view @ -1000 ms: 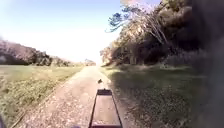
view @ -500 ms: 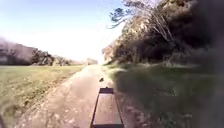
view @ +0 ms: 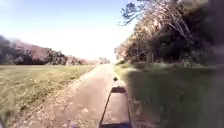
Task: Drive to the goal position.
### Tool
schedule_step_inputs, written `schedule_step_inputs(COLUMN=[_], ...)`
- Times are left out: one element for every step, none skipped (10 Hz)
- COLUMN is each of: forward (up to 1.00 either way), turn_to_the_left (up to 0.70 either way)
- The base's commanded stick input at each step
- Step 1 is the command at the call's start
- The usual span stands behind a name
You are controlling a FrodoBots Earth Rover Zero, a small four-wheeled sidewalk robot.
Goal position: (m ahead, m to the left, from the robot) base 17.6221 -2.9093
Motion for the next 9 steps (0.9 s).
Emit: schedule_step_inputs(forward=[0.85, 0.85, 0.85, 0.85, 0.85, 0.77, 0.21, 0.0, 0.0], turn_to_the_left=[0.0, 0.0, 0.0, 0.0, 0.0, 0.0, 0.0, 0.0, 0.0])
